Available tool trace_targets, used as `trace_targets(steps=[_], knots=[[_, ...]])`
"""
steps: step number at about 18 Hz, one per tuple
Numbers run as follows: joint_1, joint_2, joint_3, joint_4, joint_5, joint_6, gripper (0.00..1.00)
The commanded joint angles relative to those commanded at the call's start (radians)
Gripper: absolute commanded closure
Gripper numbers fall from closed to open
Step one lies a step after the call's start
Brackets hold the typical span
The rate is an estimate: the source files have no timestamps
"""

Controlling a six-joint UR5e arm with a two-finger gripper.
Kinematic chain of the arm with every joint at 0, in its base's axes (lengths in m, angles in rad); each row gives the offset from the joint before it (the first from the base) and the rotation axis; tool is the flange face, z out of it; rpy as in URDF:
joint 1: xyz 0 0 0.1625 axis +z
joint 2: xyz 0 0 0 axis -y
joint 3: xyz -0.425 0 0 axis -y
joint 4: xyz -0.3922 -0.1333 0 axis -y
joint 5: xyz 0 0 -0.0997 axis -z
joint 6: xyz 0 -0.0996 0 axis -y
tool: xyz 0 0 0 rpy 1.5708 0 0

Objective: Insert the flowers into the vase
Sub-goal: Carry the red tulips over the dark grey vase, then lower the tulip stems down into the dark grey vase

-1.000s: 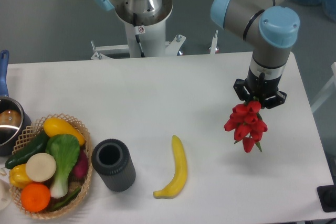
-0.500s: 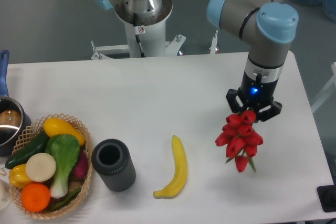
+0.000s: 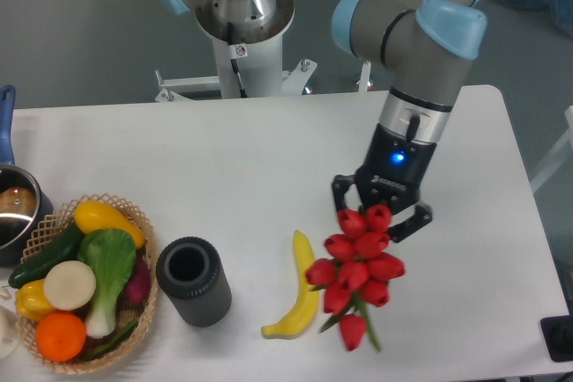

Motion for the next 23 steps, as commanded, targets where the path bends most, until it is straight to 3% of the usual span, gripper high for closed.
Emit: trace_targets(steps=[5,8,11,16,23], knots=[[-0.058,0.008,0.009,0.009,-0.073,-0.025,0.92],[-0.072,0.008,-0.003,0.061,-0.255,-0.025,0.92],[-0.063,0.008,-0.006,0.066,-0.423,-0.023,0.92],[-0.065,0.015,-0.006,0.067,-0.506,-0.021,0.92],[-0.086,0.006,-0.008,0.067,-0.518,-0.009,0.92]])
